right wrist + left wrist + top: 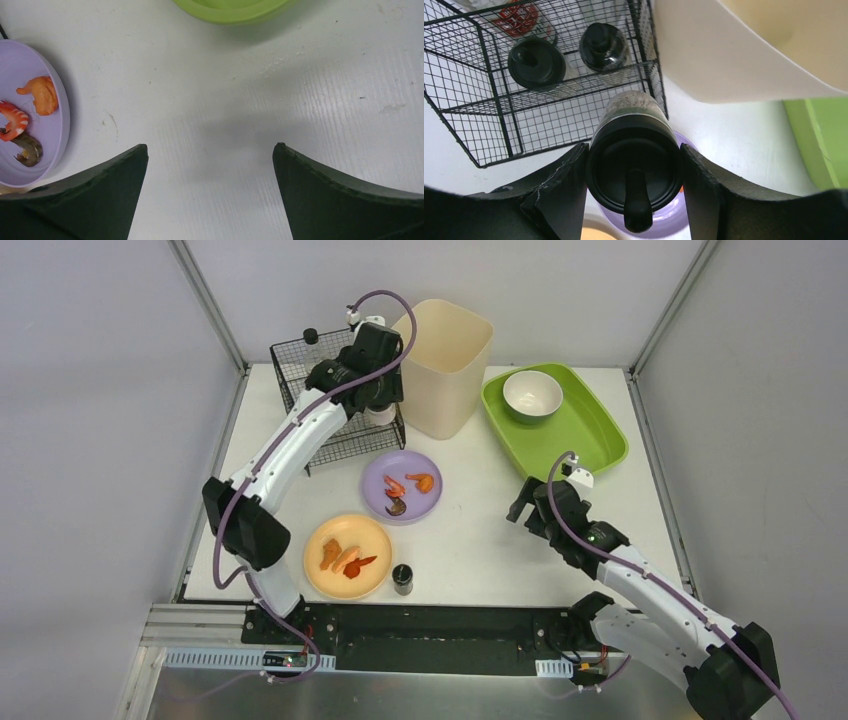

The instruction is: Clear the kitchen counter

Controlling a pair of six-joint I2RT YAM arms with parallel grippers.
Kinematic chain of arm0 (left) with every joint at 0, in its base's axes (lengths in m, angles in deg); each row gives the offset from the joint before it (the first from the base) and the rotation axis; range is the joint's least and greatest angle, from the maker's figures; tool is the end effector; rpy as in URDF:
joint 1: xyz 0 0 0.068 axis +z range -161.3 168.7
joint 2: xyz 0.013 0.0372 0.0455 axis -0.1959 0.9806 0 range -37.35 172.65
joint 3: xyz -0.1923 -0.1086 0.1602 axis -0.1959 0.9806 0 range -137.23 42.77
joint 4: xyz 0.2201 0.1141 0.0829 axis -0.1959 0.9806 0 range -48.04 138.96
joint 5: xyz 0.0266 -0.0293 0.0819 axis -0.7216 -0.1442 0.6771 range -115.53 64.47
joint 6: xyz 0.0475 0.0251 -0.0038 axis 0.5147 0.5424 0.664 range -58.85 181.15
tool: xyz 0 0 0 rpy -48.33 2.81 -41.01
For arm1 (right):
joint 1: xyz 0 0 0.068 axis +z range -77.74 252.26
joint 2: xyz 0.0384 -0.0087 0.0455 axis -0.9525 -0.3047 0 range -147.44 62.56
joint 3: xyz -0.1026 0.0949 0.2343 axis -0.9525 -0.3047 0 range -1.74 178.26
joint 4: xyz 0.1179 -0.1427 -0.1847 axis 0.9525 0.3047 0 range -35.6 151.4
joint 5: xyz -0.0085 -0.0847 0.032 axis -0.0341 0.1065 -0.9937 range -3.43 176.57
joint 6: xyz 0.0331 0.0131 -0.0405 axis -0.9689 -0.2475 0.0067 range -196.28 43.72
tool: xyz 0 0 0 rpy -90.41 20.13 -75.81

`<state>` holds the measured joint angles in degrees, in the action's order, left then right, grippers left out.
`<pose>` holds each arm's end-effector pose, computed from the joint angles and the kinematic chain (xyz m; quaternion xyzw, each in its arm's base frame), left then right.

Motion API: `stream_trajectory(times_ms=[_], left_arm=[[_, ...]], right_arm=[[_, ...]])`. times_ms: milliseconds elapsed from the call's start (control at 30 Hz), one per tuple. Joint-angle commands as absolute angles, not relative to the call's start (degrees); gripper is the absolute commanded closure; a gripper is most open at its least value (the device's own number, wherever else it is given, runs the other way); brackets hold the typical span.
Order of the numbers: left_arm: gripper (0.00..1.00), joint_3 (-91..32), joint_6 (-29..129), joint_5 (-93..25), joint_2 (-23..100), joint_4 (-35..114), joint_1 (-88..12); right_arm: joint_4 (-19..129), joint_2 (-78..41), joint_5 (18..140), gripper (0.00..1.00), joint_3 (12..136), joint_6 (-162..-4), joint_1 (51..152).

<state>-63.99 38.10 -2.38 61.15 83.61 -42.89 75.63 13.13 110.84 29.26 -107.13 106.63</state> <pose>0.3327 -0.1883 0.4105 -0.0306 0.8672 -0.0562 0.4938 0.1582 0.0905 0.2256 0.0622 0.8871 0.0638 0.4528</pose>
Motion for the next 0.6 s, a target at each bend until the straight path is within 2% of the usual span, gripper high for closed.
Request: stream_trajectory(times_ms=[0, 567], left_arm=[[1.0, -68.8, 39.51, -0.24, 64.28, 82.63, -40.64], [1.0, -72.89, 37.24, 0.3, 76.81, 81.92, -36.27]], right_arm=[[72.97, 14.16, 109.61, 0.01, 28.14, -106.9, 106.59], [71.54, 12.74, 108.44, 0.01, 27.44, -106.81, 107.01]])
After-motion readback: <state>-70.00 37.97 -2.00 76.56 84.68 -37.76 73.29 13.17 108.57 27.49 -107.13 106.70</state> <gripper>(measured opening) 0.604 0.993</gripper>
